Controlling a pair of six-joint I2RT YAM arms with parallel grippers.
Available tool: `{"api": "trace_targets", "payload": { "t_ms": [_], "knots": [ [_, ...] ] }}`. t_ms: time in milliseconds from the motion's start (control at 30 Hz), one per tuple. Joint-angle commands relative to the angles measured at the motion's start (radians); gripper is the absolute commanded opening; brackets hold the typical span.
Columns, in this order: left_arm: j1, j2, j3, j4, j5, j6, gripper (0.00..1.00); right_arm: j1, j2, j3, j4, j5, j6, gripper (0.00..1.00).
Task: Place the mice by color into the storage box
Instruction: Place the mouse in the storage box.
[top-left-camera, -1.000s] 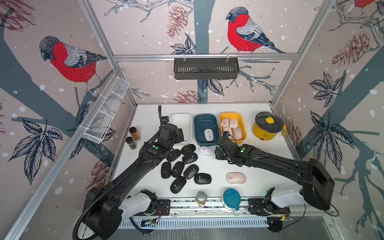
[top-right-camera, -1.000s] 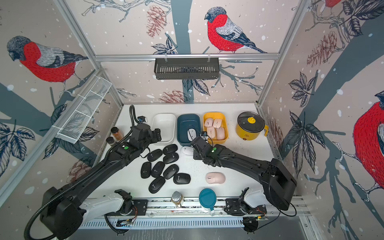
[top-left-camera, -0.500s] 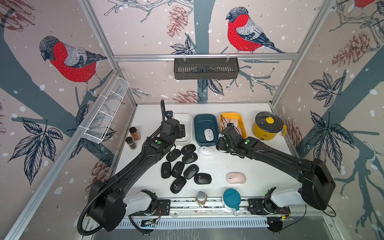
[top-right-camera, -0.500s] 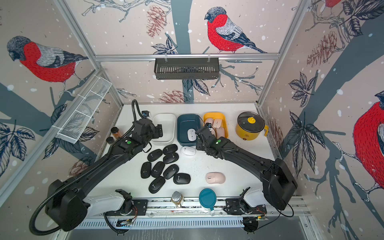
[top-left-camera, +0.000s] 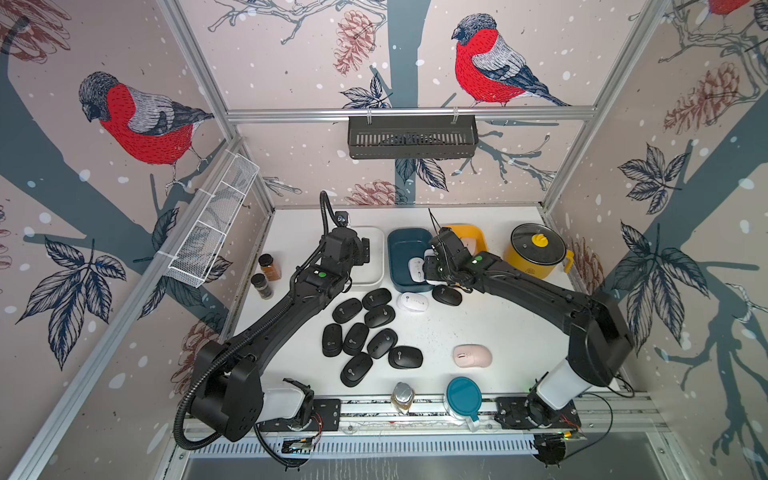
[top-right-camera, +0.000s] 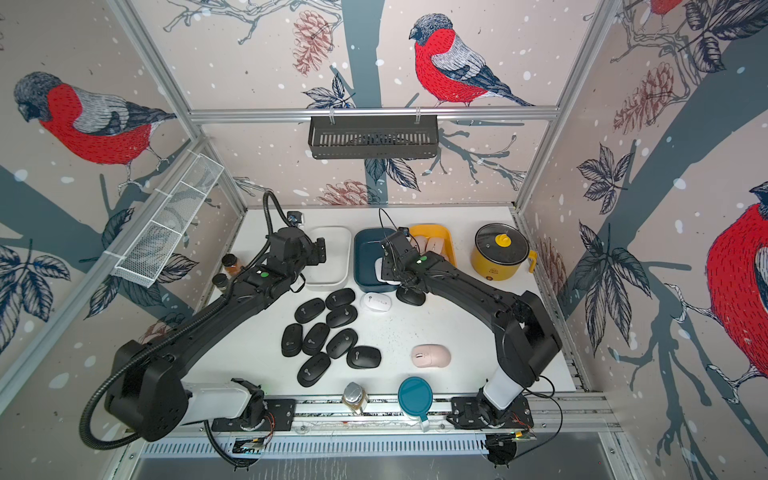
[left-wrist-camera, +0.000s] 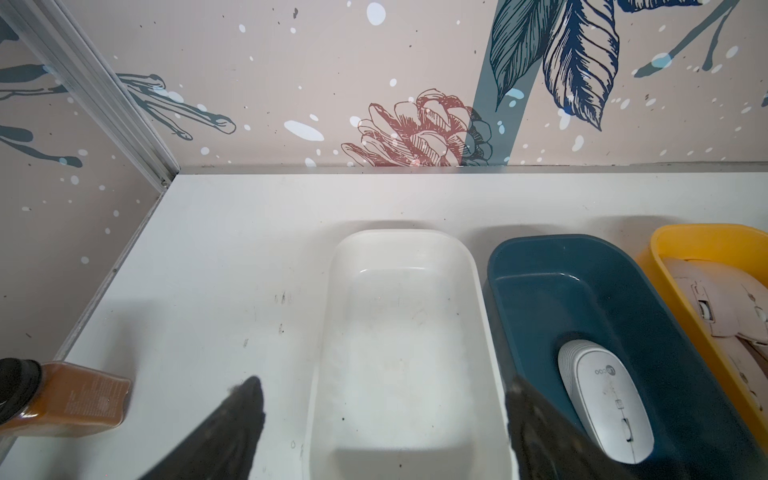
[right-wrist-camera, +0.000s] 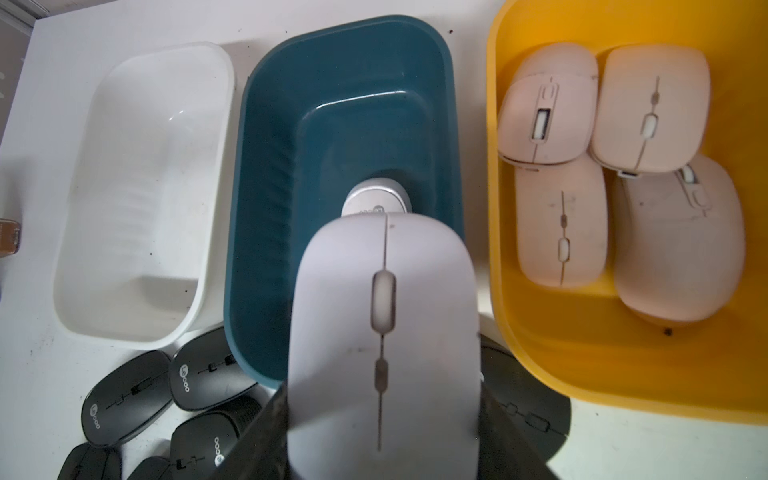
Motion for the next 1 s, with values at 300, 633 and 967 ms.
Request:
{"api": "trace_targets", "payload": {
  "t_ms": [300,633,967],
  "knots": [
    [0.030,-0.031,-0.054,0.121,0.051,0.007,0.90,-0.009,0.194,0.191,-0.017,-0.024,-0.081,0.55],
    [0.030,-0.040,-0.049,0.110,0.068,-0.023,0.90,-0.014,0.331,0.284,0.001,-0.045,-0.102,0.55],
    [0.032,-0.035,-0.051,0.111,0.056,-0.014,0.90,-0.016,0.418,0.363,-0.009,-0.065,-0.109,0.55]
  ]
}}
